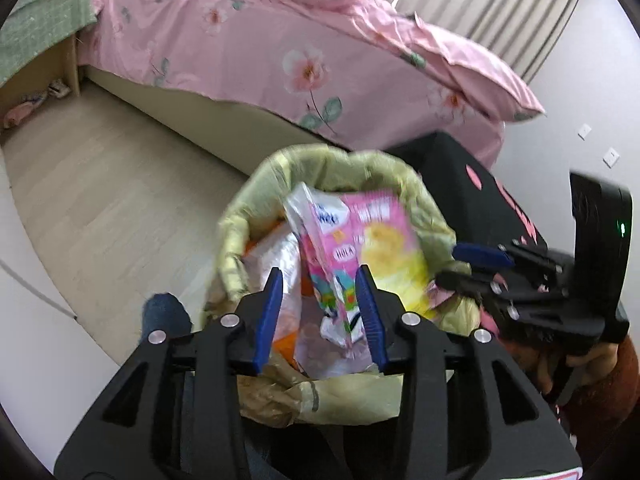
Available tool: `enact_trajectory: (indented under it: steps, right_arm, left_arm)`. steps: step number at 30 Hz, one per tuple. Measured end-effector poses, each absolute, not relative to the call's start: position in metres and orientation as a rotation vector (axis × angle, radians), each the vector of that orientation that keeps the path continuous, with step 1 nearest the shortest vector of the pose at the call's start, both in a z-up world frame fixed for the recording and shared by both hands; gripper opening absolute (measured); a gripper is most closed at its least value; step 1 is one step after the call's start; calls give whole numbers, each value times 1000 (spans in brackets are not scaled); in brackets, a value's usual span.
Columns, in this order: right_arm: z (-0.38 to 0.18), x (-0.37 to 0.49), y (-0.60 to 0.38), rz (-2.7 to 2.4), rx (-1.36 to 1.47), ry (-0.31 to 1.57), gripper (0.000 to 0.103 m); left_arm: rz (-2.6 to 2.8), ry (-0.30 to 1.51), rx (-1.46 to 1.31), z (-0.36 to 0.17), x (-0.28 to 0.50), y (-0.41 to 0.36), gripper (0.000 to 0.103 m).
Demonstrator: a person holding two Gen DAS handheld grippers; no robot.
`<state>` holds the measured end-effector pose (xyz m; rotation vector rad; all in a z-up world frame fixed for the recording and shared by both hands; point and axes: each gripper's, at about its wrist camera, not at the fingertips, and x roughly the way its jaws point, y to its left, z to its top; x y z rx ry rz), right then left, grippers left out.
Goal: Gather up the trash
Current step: 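Carry the tissue pack and chip bag to the trash bag and release both, then move both open tools back over the table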
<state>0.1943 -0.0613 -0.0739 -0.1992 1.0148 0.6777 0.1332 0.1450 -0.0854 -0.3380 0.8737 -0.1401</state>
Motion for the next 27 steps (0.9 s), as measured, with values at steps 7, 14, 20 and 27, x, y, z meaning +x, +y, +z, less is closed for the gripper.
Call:
enact_trajectory:
  steps: [7,14,20,27]
  right_arm:
    - [-34,158,-112,606,-121,897,46]
    - [-3,102,-208,461,-46,769,46]
    - [7,59,-294,258,-18,680,52]
    - [-10,38,-376,172,52,701,59]
  left_arm:
    - [-78,769,-340,-48,111,143,47]
    - [-233,710,-290,-23,101,83,52]
    - [-426,717,-224,-22,102,3,53]
    - [-627,734,-95,-33,109,-96,53]
